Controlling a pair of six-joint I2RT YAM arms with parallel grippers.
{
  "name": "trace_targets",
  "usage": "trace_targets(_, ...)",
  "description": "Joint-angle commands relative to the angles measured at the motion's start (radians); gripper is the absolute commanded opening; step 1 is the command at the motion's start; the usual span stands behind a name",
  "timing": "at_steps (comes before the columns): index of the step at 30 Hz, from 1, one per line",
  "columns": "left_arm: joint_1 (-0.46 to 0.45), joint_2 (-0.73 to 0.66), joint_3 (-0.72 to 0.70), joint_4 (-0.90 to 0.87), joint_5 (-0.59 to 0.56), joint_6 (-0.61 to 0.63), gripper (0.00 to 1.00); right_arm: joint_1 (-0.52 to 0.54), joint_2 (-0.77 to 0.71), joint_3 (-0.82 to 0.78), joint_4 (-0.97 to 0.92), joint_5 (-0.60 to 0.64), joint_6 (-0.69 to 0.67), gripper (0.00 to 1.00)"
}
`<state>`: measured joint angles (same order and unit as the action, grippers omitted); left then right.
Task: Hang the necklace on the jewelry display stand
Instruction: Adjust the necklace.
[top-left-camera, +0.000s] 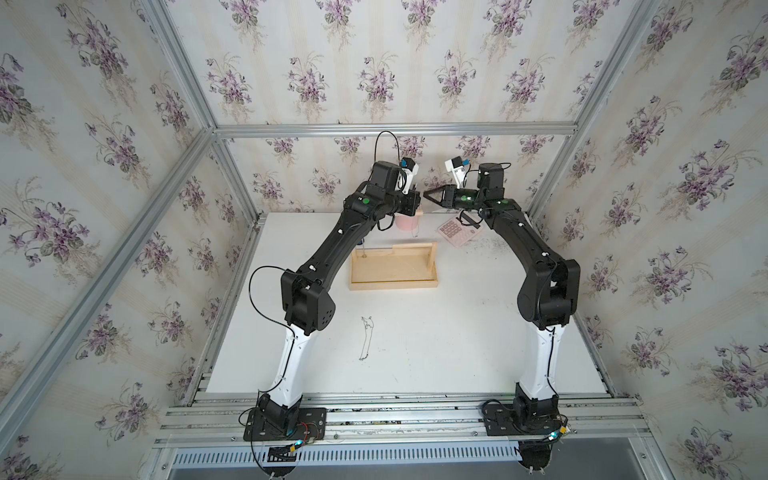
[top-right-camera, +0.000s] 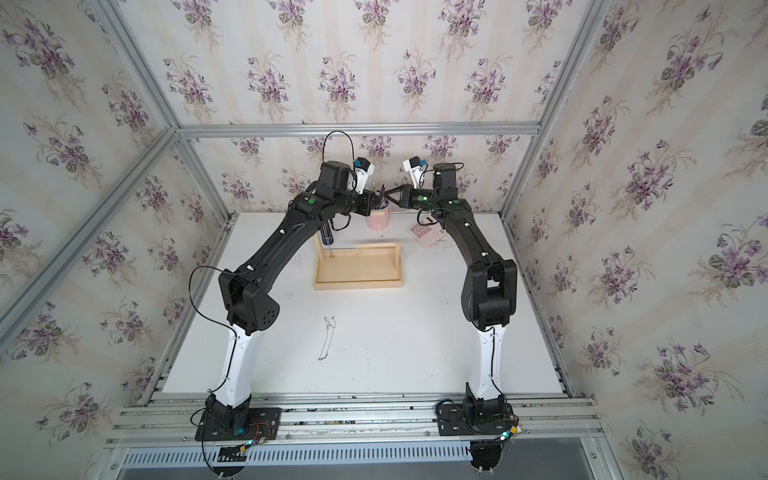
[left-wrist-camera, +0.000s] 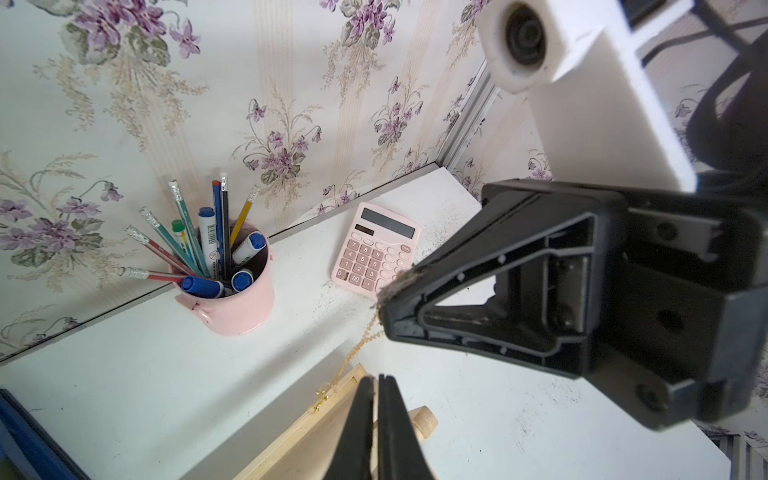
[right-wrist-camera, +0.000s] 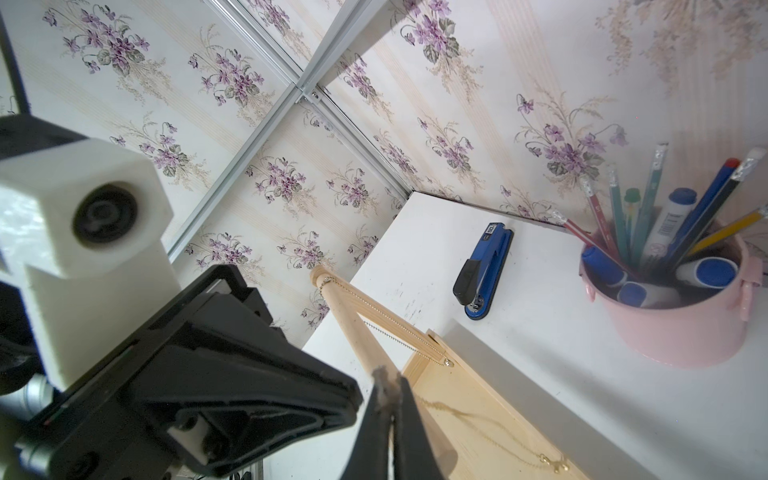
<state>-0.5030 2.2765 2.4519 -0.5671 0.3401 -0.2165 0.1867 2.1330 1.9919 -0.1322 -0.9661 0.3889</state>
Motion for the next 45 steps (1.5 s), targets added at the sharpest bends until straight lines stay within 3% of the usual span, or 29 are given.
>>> trace_targets(1, 0.003, -0.016, -0.017, 0.017, -0.012, -0.002, 0.09, 0.01, 0.022, 0.025, 0.018, -0.034, -0.012, 0.07)
trace_targets(13, 0.012, -0.065, -0.095, 0.049, -0.02, -0.014, 0.11, 0.037, 0.018, 0.059, -0.055, -0.02, -0.071, 0.06)
trace_targets(20, 0.015, -0.116, -0.186, 0.098, -0.058, -0.026, 0.36, 0.036, -0.029, 0.013, -0.053, 0.01, -0.091, 0.06)
trace_targets(29, 0.014, -0.096, -0.174, 0.126, -0.044, -0.025, 0.32, 0.033, -0.063, 0.004, -0.093, 0.039, -0.134, 0.06)
trace_targets(35, 0.008, -0.025, -0.059, 0.087, -0.015, -0.014, 0.32, 0.017, -0.114, -0.049, -0.08, 0.058, -0.145, 0.05)
trace_targets(37, 0.002, -0.014, -0.038, 0.082, -0.005, -0.006, 0.35, 0.009, -0.124, -0.059, -0.086, 0.063, -0.149, 0.05)
trace_targets(40, -0.006, -0.015, -0.038, 0.094, 0.003, -0.002, 0.54, 0.006, -0.14, -0.075, -0.111, 0.089, -0.169, 0.05)
trace_targets(45, -0.012, -0.013, -0.036, 0.092, 0.013, 0.001, 0.54, 0.0, -0.179, -0.128, -0.089, 0.127, -0.165, 0.05)
